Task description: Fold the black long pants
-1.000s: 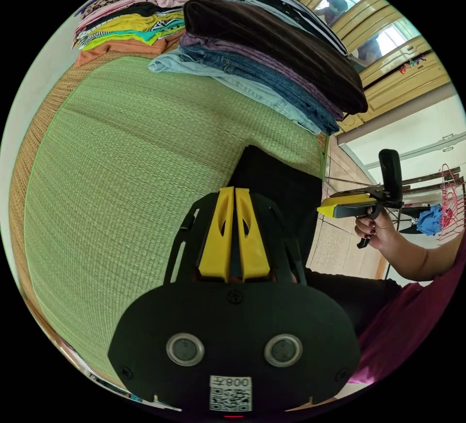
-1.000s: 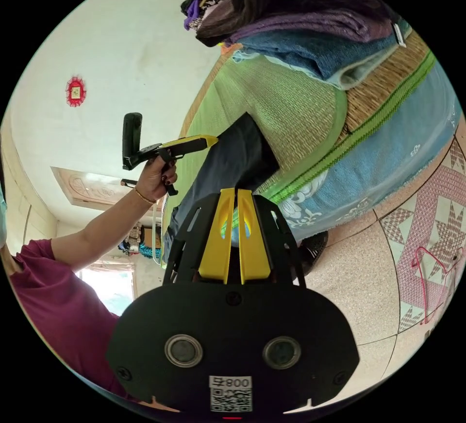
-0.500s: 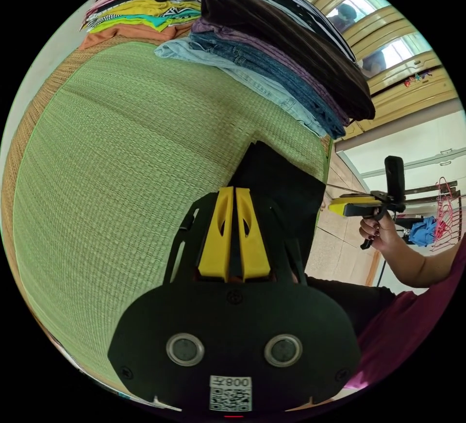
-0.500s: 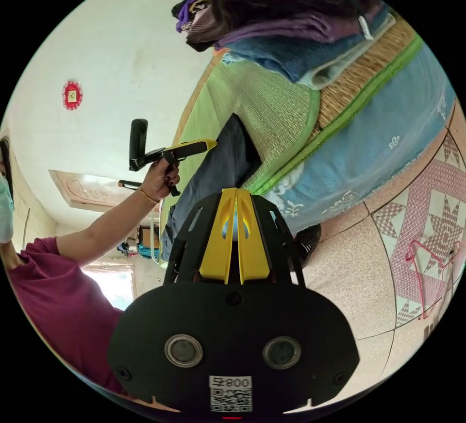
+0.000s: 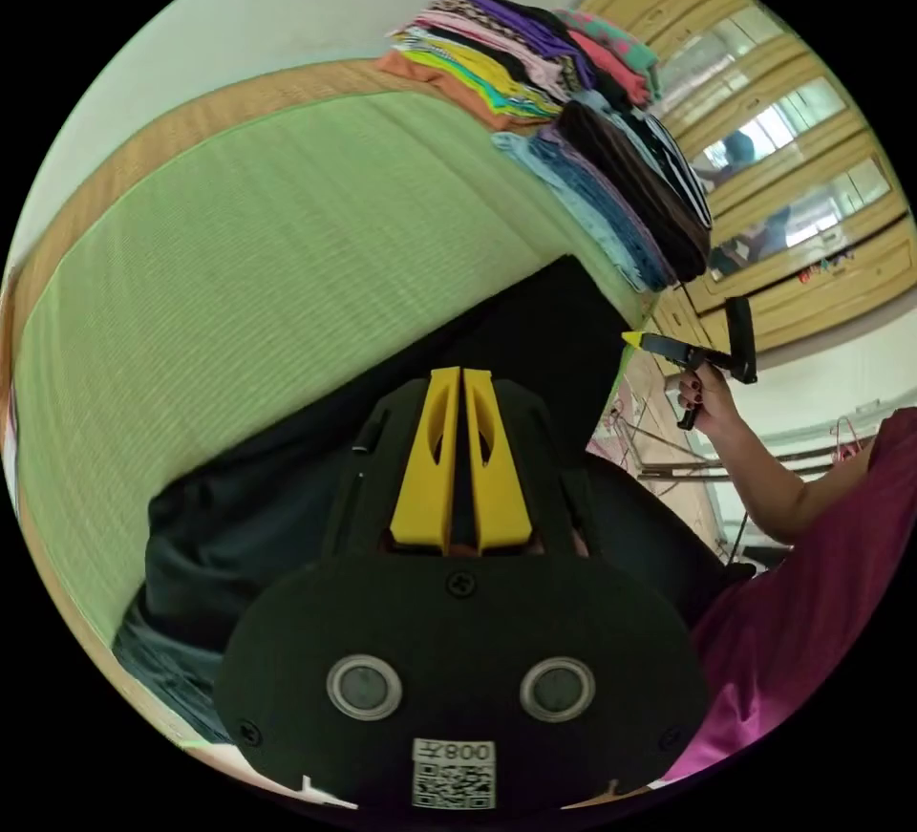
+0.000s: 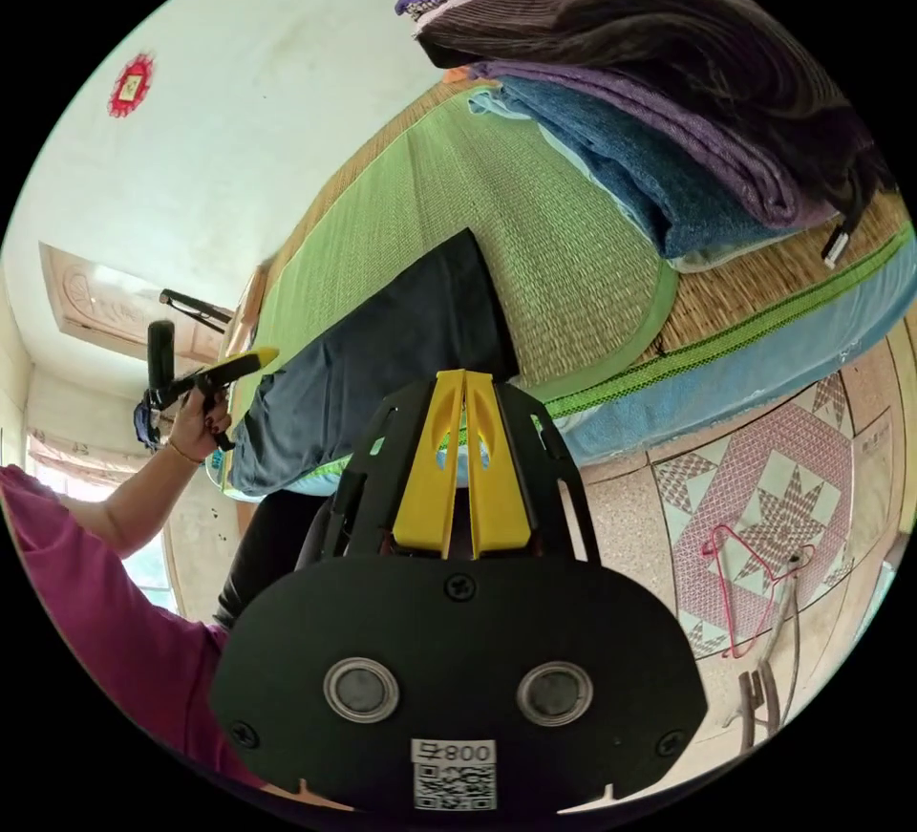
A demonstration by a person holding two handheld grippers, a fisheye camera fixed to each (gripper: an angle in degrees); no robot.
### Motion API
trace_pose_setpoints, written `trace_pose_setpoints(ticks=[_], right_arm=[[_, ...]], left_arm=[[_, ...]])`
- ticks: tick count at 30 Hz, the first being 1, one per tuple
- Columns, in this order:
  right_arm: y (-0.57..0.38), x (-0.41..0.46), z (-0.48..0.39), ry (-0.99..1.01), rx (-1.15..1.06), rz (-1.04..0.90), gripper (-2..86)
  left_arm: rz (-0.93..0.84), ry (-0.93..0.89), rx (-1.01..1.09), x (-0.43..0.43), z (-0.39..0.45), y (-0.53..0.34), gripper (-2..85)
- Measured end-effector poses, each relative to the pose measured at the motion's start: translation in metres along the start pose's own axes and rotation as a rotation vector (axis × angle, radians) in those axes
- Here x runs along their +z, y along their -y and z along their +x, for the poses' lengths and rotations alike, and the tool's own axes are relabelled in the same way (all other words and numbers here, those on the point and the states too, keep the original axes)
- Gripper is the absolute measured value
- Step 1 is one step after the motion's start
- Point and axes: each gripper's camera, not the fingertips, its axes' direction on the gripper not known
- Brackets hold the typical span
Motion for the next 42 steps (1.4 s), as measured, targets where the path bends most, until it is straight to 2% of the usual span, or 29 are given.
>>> trace_pose_setpoints(ticks=[4, 8, 15, 21, 26, 33, 40, 42], right_arm=[[0.034, -0.004, -0.064, 0.031, -0.119, 0.001, 0.4], [0.094, 0.035, -0.173, 0.234, -0.335, -0.096, 2.1], [0.183, 0.163, -0.385, 0.390, -0.669, -0.372, 6.1], [0.227, 0.247, -0.520, 0.294, -0.854, -0.527, 6.5], [0.247, 0.282, -0.583, 0.262, -0.908, -0.609, 6.4], [0.277, 0.291, -0.641, 0.232, -0.913, -0.627, 4.5], [0.312, 0.282, -0.681, 0.270, -0.891, -0.633, 0.9], [0.331, 0.262, -0.695, 0.349, -0.884, -0.593, 0.6]], left_arm=[[0.058, 0.066, -0.286, -0.034, -0.101, -0.118, 1.8], [0.122, 0.106, -0.411, -0.050, -0.171, -0.202, 2.8], [0.183, 0.115, -0.406, -0.046, -0.249, -0.283, 3.5], [0.224, 0.085, -0.396, -0.036, -0.314, -0.357, 3.9], [0.271, 0.032, -0.418, -0.020, -0.364, -0.428, 3.8], [0.299, 0.069, -0.446, -0.012, -0.414, -0.507, 3.5], [0.300, 0.112, -0.560, 0.003, -0.459, -0.604, 1.6], [0.283, 0.144, -0.597, 0.008, -0.467, -0.625, 1.0]])
